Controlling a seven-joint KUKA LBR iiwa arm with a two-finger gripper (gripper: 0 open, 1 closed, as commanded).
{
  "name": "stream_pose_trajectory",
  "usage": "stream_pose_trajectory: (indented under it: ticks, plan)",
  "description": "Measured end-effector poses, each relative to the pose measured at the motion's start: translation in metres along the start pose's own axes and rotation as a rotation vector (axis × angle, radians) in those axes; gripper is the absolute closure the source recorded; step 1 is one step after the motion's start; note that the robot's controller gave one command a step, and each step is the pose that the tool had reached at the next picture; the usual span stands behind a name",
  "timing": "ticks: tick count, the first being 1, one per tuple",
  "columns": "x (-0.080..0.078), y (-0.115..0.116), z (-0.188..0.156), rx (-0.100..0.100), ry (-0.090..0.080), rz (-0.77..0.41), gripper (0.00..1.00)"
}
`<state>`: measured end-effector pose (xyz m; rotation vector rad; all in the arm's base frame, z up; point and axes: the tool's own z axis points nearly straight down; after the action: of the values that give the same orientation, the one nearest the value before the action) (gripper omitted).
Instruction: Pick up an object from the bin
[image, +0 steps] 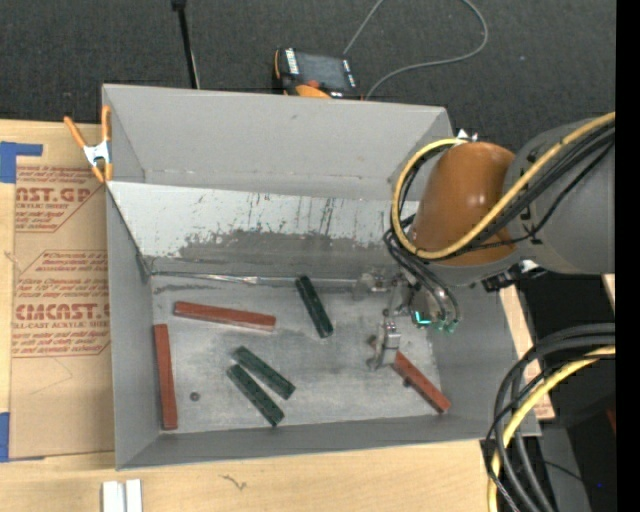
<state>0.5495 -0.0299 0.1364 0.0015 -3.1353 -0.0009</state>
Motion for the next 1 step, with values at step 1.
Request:
stream_pose_trajectory:
  ticks: [1]
  plan:
    - [-0.0443, 0.0618, 0.0664, -0.001, -0.012, -0.208, 0.00]
